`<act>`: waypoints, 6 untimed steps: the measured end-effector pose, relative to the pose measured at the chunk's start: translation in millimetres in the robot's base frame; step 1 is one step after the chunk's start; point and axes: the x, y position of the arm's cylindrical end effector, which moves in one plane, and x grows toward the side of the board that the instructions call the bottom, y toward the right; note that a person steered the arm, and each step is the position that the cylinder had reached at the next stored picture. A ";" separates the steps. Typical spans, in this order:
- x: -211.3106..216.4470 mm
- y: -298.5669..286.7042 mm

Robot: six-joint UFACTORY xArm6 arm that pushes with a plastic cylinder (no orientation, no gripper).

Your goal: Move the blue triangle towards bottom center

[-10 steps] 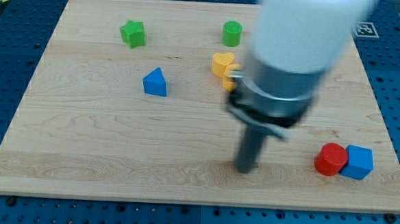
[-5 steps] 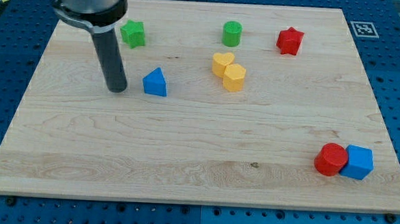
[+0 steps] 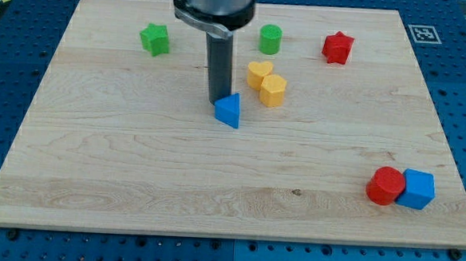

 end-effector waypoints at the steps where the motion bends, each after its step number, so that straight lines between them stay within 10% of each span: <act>1: 27.7 17.0; 6: 63.0 24.8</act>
